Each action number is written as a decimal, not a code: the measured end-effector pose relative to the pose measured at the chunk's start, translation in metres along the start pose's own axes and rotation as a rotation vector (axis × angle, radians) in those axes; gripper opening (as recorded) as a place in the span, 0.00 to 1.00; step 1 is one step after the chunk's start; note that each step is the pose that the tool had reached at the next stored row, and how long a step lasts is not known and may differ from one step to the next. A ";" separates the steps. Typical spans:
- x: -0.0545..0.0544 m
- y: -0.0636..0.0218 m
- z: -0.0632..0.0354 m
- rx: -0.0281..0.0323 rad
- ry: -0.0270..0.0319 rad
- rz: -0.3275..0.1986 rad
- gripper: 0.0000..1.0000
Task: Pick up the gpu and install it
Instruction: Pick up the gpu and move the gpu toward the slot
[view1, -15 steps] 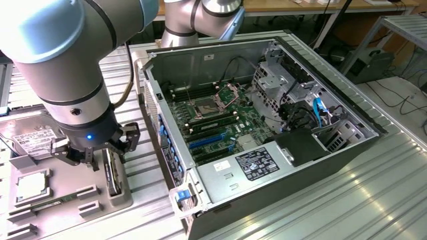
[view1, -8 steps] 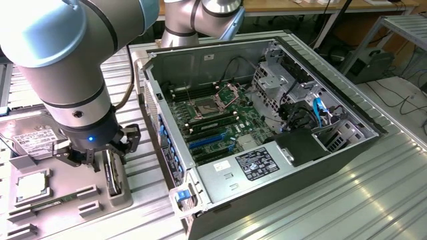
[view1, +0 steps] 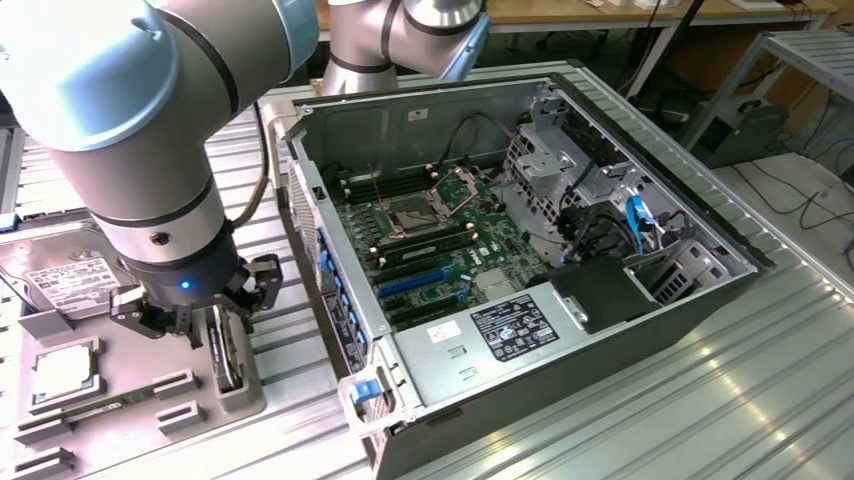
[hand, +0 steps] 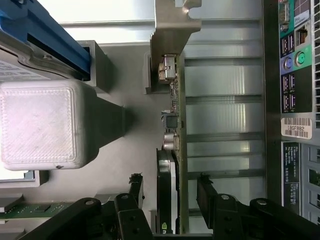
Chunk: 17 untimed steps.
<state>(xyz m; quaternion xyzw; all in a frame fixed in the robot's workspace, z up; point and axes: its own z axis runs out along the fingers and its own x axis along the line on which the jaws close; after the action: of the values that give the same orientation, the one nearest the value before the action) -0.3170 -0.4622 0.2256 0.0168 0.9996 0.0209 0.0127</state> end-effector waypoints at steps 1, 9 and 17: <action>0.000 0.0000 0.0013 0.0000 0.0000 0.000 0.56; 0.000 -0.0002 0.0053 0.0000 0.0000 0.000 0.56; 0.000 0.0027 0.0056 0.0064 -0.0003 0.000 0.56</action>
<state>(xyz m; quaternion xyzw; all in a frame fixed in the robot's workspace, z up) -0.3170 -0.4593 0.2201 0.0167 0.9996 0.0177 0.0128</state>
